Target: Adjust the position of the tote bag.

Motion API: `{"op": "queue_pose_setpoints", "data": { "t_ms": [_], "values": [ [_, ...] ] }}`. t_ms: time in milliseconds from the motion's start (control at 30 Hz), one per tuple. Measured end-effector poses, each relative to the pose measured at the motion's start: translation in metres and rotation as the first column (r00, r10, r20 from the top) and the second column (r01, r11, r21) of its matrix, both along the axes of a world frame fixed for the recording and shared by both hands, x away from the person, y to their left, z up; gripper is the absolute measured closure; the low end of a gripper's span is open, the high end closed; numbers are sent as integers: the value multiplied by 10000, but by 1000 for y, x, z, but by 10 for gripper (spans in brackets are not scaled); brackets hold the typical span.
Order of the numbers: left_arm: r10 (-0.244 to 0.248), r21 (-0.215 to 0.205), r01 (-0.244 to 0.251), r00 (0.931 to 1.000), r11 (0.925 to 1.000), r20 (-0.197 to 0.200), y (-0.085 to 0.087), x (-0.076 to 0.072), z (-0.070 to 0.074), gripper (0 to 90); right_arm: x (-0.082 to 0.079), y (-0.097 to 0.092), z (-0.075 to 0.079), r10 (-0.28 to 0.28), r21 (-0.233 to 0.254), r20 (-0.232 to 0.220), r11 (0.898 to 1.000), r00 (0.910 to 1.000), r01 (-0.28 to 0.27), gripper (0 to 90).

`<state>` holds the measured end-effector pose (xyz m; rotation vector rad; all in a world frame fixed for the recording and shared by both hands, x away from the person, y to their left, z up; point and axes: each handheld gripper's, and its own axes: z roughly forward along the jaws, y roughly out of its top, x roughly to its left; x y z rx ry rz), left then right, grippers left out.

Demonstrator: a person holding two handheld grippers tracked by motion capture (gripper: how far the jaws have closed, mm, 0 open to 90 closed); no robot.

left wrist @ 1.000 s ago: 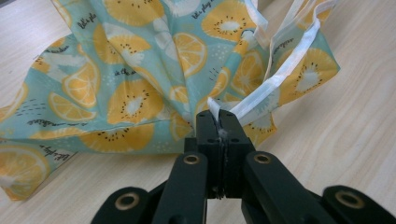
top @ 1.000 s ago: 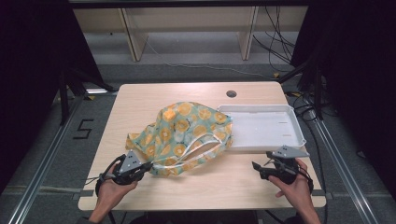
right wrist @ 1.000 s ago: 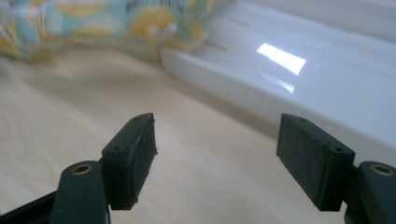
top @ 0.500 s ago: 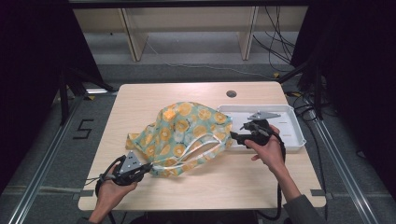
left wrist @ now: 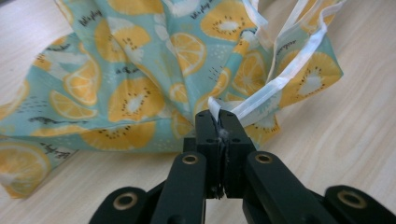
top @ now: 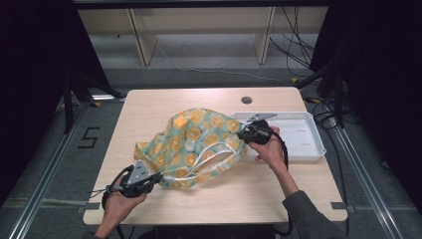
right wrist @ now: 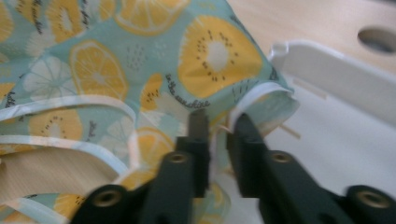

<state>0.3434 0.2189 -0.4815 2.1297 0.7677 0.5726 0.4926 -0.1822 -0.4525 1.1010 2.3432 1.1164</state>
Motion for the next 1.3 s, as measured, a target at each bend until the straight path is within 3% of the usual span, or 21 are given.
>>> {"op": "queue_pose_setpoints", "data": {
  "t_ms": [167,200,300,333,400,433,500,533,567,633,833,867,933,967,1000,1033,1067,1133,1200,1233,1300],
  "values": [
    [405,-17,-404,9984,9992,393,14,6,10,884,-19,15,31,642,320,893,9972,9939,-673,900],
    [728,-458,-711,9967,9964,351,15,7,9,885,-22,17,38,866,296,1095,9955,9902,-903,900],
    [745,-11,-746,9952,9972,637,26,15,13,885,-35,28,57,1342,371,1810,9890,9743,-1431,900],
    [1086,-385,-1064,9922,9936,617,26,16,11,885,-38,31,60,1433,410,1829,9873,9726,-1532,900],
    [1218,-192,-1207,9899,9925,721,33,20,12,885,-44,35,66,1868,202,2036,9806,9611,-1949,900],
    [1400,-204,-1389,9877,9901,690,36,21,12,885,-51,39,67,1898,329,1710,9796,9668,-1981,900],
    [1517,-339,-1497,9863,9882,656,40,23,13,885,-56,42,67,1896,413,1635,9792,9681,-1988,900],
    [1875,-517,-1848,9807,9814,555,44,25,13,885,-65,43,67,2171,542,1501,9723,9645,-2273,900],
    [1844,-134,-1839,9803,9828,710,48,28,15,884,-69,44,67,2208,591,1442,9711,9646,-2311,900],
    [2124,-264,-2110,9748,9771,685,51,30,14,883,-72,44,65,2413,524,1601,9662,9572,-2523,900],
    [2508,11,-2510,9675,9680,329,65,36,5,876,-112,42,35,2937,251,978,9544,9509,-2974,900],
    [2587,-237,-2580,9652,9659,378,64,36,3,874,-116,43,30,2896,327,792,9556,9539,-2929,900],
    [2469,-216,-2464,9687,9689,246,64,36,2,871,-121,43,22,2999,298,591,9529,9521,-3020,900],
    [2255,152,-2259,9740,9740,235,66,37,3,869,-122,43,18,3004,224,615,9530,9518,-3022,900],
    [2445,-136,-2443,9695,9696,170,63,36,1,865,-123,44,14,3017,311,523,9523,9520,-3036,900],
    [2082,271,-2092,9775,9775,336,66,38,1,854,-124,44,11,3029,457,309,9516,9525,-3041,900],
    [2237,336,-2236,9746,9741,9,66,35,0,835,-124,45,9,3097,377,244,9498,9505,-3105,892],
    [1942,807,-1925,9809,9780,-138,67,33,1,781,-125,46,5,3032,298,76,9524,9529,-3033,832],
    [1912,654,-1893,9813,9797,-236,66,27,2,685,-124,46,2,2907,-36,-91,9568,9568,-2907,757],
    [2027,740,-2003,9789,9769,-262,65,21,4,644,-126,45,1,2614,-132,96,9652,9652,-2612,699],
    [2081,742,-2054,9776,9759,-304,60,11,14,527,-128,42,3,2598,-484,-75,9644,9656,-2598,589]
  ]
}}
